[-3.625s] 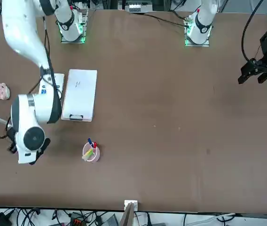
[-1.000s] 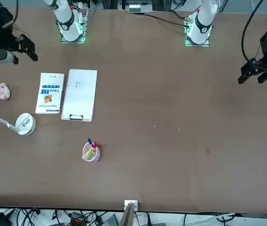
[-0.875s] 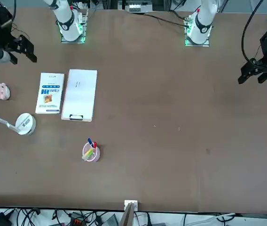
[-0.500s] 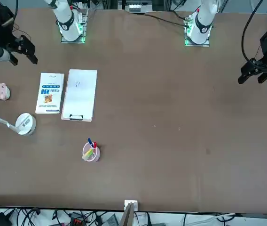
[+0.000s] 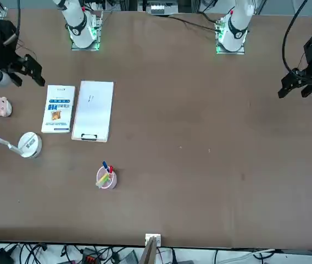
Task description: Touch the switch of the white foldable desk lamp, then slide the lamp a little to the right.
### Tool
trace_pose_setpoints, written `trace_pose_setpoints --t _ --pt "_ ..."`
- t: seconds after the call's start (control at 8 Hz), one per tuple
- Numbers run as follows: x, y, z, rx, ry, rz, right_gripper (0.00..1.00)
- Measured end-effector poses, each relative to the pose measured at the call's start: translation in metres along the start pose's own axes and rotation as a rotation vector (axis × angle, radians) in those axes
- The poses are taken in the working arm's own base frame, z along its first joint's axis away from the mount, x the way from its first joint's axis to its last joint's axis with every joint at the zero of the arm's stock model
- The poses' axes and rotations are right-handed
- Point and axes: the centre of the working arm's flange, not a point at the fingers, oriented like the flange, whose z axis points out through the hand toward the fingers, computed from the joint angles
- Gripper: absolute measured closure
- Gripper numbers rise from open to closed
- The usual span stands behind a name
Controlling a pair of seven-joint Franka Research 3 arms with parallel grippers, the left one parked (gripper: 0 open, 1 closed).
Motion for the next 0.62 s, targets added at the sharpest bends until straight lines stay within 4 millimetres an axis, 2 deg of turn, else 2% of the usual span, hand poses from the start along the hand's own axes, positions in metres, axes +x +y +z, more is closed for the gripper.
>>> trace_pose_setpoints --t 0.38,0.62 --pt "0.0063 -0.0079 0.0011 -0.003 0.002 0.009 0.0" --pt "0.0062 -0.0016 -0.0031 -0.003 0.011 0.036 0.0"
